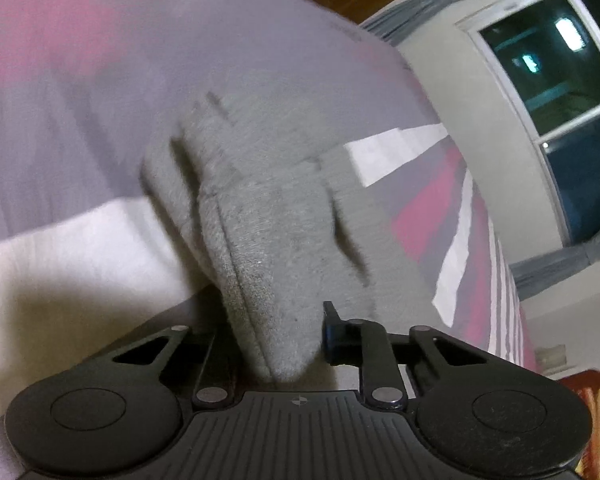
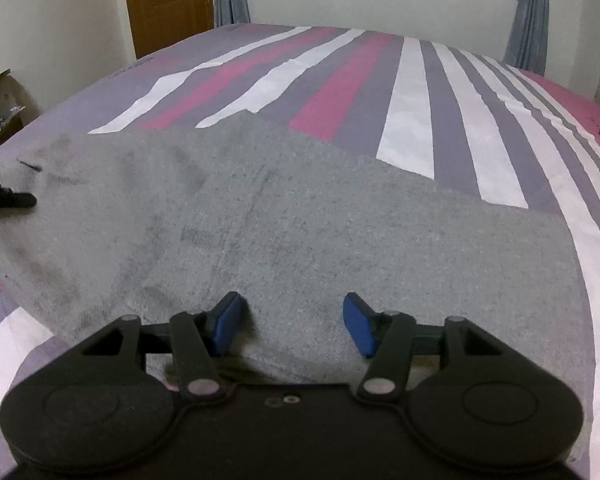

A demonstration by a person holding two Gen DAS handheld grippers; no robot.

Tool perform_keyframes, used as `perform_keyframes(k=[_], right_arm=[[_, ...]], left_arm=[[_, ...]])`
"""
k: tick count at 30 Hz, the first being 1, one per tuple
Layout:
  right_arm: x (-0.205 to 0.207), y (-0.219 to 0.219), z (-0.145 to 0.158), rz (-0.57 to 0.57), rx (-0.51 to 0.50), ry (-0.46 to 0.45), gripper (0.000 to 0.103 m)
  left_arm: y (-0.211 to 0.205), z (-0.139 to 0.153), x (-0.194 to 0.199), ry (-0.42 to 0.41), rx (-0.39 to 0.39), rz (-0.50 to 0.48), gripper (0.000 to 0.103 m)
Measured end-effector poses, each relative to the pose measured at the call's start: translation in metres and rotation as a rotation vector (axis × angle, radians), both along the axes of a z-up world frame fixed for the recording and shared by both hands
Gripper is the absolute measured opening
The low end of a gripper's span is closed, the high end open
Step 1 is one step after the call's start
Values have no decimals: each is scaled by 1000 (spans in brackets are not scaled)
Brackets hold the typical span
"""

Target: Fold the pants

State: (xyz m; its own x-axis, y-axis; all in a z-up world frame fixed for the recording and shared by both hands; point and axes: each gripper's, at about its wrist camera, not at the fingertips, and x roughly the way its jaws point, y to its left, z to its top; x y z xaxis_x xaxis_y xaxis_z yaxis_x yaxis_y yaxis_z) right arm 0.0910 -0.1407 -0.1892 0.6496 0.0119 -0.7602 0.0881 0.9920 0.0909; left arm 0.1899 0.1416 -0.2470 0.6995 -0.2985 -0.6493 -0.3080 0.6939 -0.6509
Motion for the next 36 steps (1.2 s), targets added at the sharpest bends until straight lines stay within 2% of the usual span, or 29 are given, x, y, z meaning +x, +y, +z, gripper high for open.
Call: perform_keyframes(k=[4, 8, 12, 15, 19, 21, 23, 25, 28, 31, 36], right_arm=[[1, -4, 2, 7, 23, 6, 58], [-1, -13, 9, -5, 86, -2, 59], [-12, -23, 18, -34, 131, -36, 59], [-26, -40, 25, -72, 161, -60, 59], [-49, -78, 32, -156, 214, -76, 59], [-62, -97, 33, -200, 226, -83, 59], [-75, -115, 31, -245, 245, -83, 59], [-86, -130, 28, -277, 283, -81, 59], [-97, -141, 23, -298, 322, -84, 59], [-100, -148, 22, -305, 372, -103, 59], [-105, -145, 23, -286, 407, -127, 62]], left_arm=[[-21, 40, 0, -111, 122, -79, 19], [-57, 87, -2, -258, 238, -205, 19], [-114, 123, -7, -376, 325, -385, 19], [-163, 135, -17, -431, 370, -534, 19], [-244, 125, -37, -445, 418, -777, 19], [-279, 110, -51, -402, 462, -885, 19], [-303, 95, -62, -367, 540, -942, 21], [-313, 91, -75, -355, 595, -966, 24], [-313, 97, -83, -343, 590, -971, 25], [-314, 105, -86, -354, 617, -980, 25], [-307, 109, -96, -353, 568, -968, 25]])
